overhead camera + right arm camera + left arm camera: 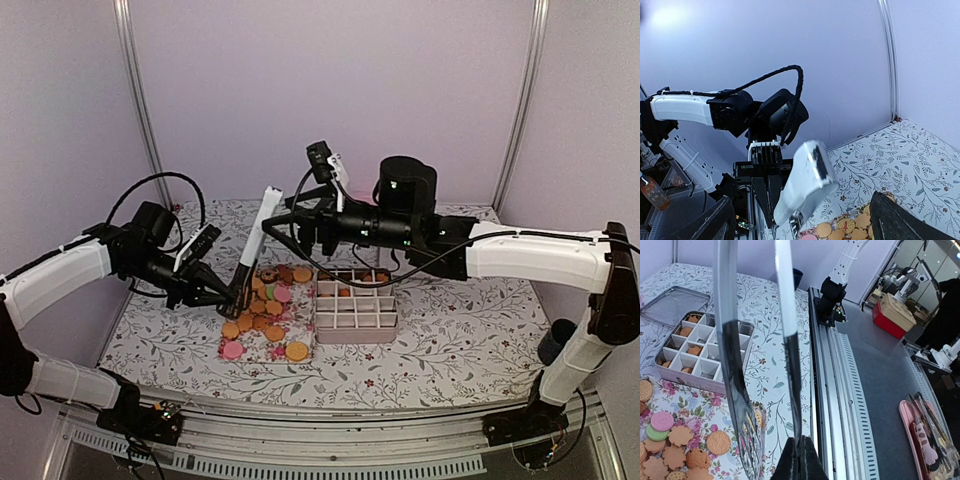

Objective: Pack the cookies
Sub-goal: Pass from the right arm to the left

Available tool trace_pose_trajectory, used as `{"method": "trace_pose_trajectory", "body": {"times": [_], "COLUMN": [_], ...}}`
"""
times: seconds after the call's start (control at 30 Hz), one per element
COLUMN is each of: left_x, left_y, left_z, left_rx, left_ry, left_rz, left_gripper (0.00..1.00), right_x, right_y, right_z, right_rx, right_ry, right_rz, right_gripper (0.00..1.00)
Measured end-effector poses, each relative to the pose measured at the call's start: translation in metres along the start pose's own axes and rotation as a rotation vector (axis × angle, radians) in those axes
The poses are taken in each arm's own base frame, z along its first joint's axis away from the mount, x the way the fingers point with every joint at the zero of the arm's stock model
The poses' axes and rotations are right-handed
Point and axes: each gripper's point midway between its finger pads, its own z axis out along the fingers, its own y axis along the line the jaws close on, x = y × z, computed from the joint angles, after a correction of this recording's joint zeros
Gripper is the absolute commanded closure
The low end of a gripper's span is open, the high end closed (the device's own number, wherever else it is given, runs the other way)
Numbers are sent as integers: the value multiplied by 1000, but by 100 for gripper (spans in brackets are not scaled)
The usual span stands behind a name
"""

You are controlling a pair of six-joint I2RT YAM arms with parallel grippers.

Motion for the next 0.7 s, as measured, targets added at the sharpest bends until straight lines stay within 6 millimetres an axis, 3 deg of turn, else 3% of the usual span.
{"method": "trace_pose_trajectory", "body": {"times": [0.13, 0.3, 0.47, 0.7], "left_x": [-16, -38, -52, -58], "left_y": [-6, -16, -24, -27], "left_z": [-4, -10, -13, -14], "left_rx": [17, 55, 98, 127], "left_ry": [-36, -88, -129, -150], "left_rz": [-8, -18, -56, -94], "left_gripper": [100, 100, 100, 100], "right_x": [8, 36, 41, 28], "right_y": [-6, -13, -9, 5], "right_z": [-21, -23, -6, 22], "right_rx": [41, 61, 47, 4], "right_ry": [-30, 7, 10, -20], "right_rz": [44, 107, 119, 106], "right_gripper": [11, 16, 18, 29]}}
